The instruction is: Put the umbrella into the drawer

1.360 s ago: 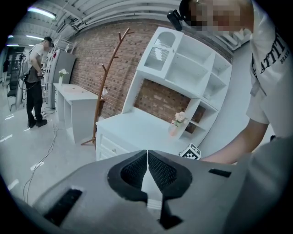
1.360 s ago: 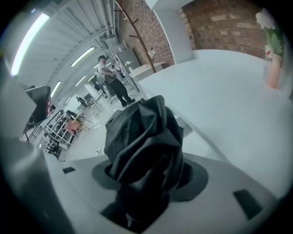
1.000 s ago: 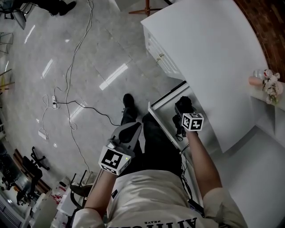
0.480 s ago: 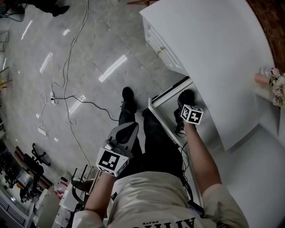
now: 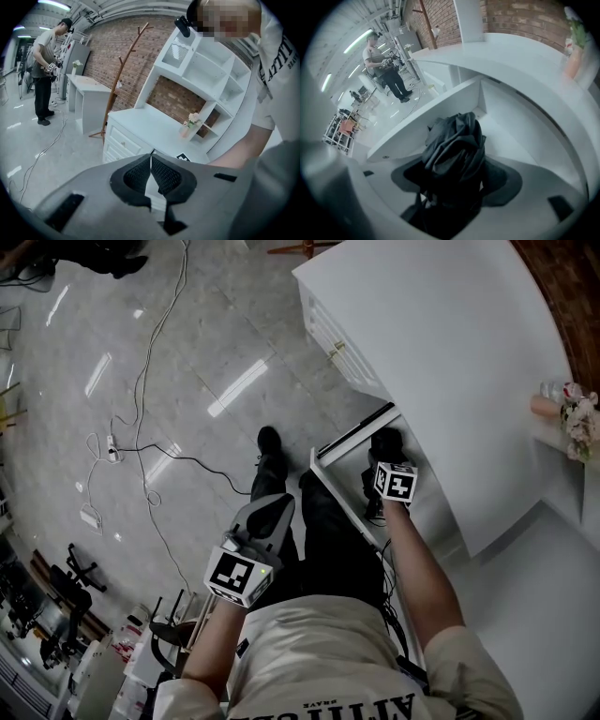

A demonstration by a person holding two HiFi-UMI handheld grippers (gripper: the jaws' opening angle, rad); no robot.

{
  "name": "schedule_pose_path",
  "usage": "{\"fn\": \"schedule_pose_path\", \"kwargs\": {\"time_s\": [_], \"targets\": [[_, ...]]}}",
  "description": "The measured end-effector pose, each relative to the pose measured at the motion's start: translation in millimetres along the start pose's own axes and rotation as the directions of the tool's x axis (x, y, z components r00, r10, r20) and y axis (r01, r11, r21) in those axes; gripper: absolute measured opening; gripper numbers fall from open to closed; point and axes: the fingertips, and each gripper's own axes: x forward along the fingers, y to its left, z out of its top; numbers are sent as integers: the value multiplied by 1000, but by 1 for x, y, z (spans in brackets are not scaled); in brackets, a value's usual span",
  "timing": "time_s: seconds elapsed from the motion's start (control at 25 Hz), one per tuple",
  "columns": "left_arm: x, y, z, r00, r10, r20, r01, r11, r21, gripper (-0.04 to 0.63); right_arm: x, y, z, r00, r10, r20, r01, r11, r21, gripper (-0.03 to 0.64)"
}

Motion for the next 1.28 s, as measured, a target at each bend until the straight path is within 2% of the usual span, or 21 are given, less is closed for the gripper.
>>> {"fn": "schedule_pose_path", "kwargs": {"time_s": [0.16,0.52,0.72,0.92,1.04,1.12,1.28], "targets": [[-7,-5,18,999,-3,39,3,1000,1,28,-17,-1,0,1000,15,15,-15,1000,-11,293],[-22,-26,50,997,-23,78,15,995,94,28,-68,4,2,993,75,95,-73,997,-17,291],[-27,-37,69,995,-47,93,33,988,150,28,-101,12,7,974,142,177,-144,990,-1,291],[-32,-44,80,993,-84,86,66,978,197,28,-133,15,9,955,147,258,-157,987,19,284],[-29,-46,88,989,-121,84,98,968,231,28,-149,13,12,942,129,309,-151,987,48,215],[-31,-46,93,986,-144,86,118,960,252,28,-159,14,12,934,111,338,-138,989,57,194],[-53,-42,94,980,-181,85,151,948,279,28,-186,23,1,924,43,379,-75,995,70,132]]}}
